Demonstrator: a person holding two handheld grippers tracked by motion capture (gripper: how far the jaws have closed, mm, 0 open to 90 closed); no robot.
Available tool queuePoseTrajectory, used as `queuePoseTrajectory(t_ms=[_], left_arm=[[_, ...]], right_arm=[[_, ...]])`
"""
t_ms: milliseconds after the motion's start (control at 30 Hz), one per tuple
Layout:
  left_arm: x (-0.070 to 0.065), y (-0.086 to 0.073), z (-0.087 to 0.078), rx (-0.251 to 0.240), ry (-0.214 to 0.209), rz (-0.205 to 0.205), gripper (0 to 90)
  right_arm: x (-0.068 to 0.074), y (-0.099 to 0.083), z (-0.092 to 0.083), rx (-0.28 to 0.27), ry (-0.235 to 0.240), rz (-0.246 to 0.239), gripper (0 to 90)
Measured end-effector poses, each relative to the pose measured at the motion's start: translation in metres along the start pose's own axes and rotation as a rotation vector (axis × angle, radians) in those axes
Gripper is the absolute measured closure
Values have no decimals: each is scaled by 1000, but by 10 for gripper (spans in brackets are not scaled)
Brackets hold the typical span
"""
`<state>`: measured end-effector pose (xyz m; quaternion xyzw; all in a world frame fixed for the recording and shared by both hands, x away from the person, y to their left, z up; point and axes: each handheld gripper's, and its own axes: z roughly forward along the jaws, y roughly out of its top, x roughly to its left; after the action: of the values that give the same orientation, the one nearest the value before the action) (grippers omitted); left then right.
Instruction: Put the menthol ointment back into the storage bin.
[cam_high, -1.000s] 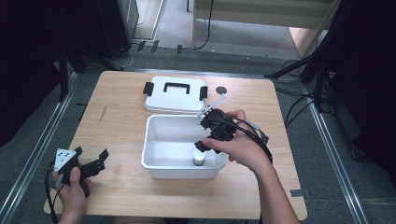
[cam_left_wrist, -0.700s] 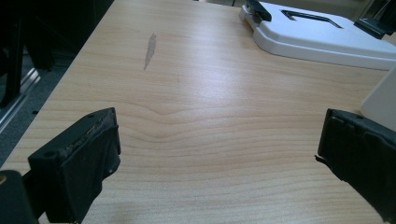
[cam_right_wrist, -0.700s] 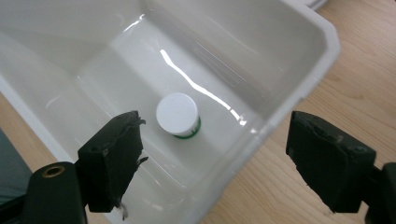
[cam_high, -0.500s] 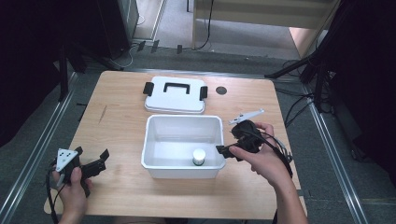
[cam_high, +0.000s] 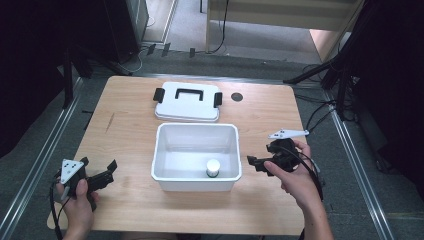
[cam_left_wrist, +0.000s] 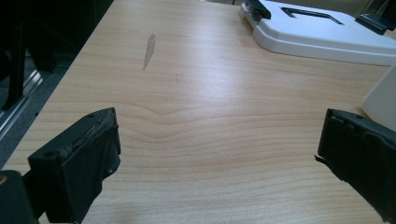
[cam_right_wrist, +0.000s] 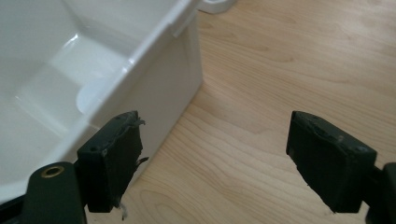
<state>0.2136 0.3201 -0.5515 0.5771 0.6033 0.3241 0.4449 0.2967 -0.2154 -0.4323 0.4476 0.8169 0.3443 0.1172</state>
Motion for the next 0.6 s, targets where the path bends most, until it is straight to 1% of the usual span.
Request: queuePoseTrajectory(t_ms=[67,100,200,233,267,300,400,467,500,533,567,600], left_arm=[[0,0,0,1,-1,1,0],[0,0,0,1,1,2,0],[0,0,0,-1,1,2,0],[-1,0,0,-1,2,3,0],[-1,0,0,-1,2,3,0],[-1,0,0,-1,2,3,0],[-1,0,0,-1,3,5,0],[-1,0,0,-2,3,5,0],[-1,0,0,-1,3,6,0],[-1,0,0,-1,3,6,0],[-1,0,0,-2,4,6,0],[-1,0,0,-1,4,6,0]], right_arm=[[-7,-10,4,4,-15,8,186],[-13,-18,7,0,-25,22,186],[-22,-32,12,-7,-36,46,186],[-25,-36,13,-12,-40,47,186],[-25,-36,13,-12,-40,47,186],[-31,-45,15,-22,-41,65,186],[-40,-58,17,-41,-63,86,193],[-42,-61,18,-44,-66,93,193],[-49,-72,19,-53,-80,103,193],[-49,-72,19,-53,-80,103,193],[-55,-82,19,-62,-91,111,193],[-57,-86,18,-68,-93,112,193]])
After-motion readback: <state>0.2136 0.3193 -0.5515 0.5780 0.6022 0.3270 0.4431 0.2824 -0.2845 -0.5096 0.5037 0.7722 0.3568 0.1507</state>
